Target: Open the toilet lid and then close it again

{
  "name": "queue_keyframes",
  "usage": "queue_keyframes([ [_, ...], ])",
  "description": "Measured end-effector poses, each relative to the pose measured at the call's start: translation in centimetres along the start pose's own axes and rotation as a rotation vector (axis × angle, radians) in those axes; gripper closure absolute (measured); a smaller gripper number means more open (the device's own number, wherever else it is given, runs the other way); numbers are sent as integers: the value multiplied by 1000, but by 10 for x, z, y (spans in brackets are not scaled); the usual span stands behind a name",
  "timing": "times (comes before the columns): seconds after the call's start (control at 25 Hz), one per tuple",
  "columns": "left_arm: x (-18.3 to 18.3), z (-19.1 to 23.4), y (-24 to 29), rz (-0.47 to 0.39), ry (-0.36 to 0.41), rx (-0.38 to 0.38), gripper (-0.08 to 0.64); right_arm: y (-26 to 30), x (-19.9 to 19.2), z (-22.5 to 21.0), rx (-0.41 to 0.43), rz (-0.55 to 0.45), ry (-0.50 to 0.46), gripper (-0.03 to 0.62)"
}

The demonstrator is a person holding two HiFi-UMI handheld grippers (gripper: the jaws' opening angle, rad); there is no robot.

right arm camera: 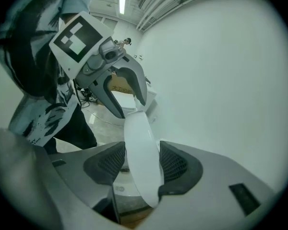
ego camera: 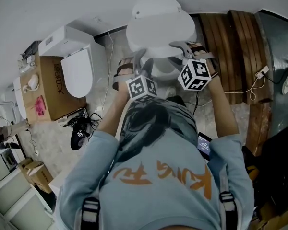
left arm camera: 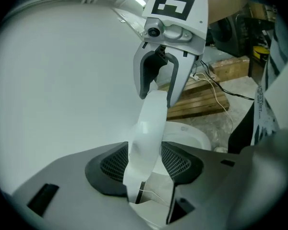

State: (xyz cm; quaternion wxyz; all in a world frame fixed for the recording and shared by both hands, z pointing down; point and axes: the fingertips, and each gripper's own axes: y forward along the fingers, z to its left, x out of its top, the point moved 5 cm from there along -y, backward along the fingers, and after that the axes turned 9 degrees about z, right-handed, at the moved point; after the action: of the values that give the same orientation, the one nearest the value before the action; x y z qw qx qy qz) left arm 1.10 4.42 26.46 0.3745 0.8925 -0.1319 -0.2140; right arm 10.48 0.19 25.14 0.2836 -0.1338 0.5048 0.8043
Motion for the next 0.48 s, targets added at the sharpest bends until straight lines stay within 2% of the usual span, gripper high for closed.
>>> queue_keyframes([
  [0.2,-6,-23,12,24,60,-94,293,7,-10,26,57,-1,7,350],
  [0.48,-10,-64,38,40,182,-223,294,27,-26,58,138,30,-15,339],
])
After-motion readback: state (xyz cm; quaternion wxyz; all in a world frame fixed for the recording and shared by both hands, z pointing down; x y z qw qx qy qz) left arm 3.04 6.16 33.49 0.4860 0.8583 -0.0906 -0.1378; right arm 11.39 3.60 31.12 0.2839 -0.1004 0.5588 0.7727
